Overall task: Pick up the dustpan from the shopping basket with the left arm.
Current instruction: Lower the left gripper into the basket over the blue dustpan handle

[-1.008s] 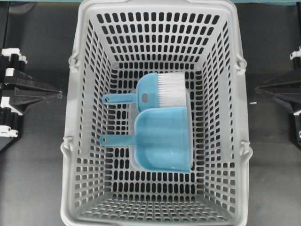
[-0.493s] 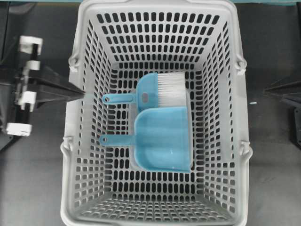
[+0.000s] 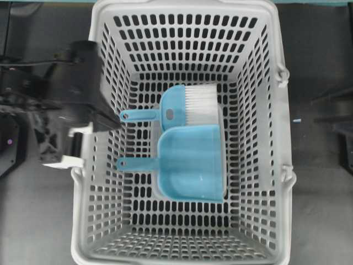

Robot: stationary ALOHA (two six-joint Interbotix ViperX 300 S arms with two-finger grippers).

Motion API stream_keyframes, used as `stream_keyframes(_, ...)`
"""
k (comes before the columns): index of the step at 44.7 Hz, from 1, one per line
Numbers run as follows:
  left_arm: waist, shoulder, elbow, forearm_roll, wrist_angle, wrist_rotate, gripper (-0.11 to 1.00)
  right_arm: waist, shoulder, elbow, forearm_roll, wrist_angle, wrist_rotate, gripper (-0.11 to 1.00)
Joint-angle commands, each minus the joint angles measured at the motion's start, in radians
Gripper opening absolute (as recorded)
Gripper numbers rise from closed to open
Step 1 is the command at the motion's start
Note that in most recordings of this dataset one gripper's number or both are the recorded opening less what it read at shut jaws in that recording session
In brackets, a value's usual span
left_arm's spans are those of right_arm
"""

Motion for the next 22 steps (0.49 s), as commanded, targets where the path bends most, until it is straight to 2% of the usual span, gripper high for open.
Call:
stream_keyframes(1,0.0,0.026,-0.055,0.003,0.012,0.0,0.0,0.002,0.006,-0.026,0.002,-0.011,-0.003,0.61)
stream_keyframes(3,-0.002,0.037,-0.06,0.003,0.014,0.0,0.0,0.0,0.006,-0.026,-0.002,-0.012,-0.005,0.73)
stream_keyframes(5,-0.002,0.051,-0.064,0.003,0.02,-0.002,0.0,0.0,0.006,-0.025,-0.003,-0.012,-0.005,0.78)
stream_keyframes(17,-0.011,0.114,-0.086,0.003,0.091,-0.014,0.01,0.0,0.002,-0.018,-0.003,-0.029,-0.003,0.74)
stream_keyframes(19,-0.012,0.13,-0.097,0.003,0.114,-0.015,0.05,0.0,0.0,-0.014,-0.003,-0.038,-0.003,0.74)
stream_keyframes(22,-0.018,0.161,-0.117,0.003,0.147,-0.023,0.21,0.0,-0.005,-0.005,-0.003,-0.055,-0.003,0.75)
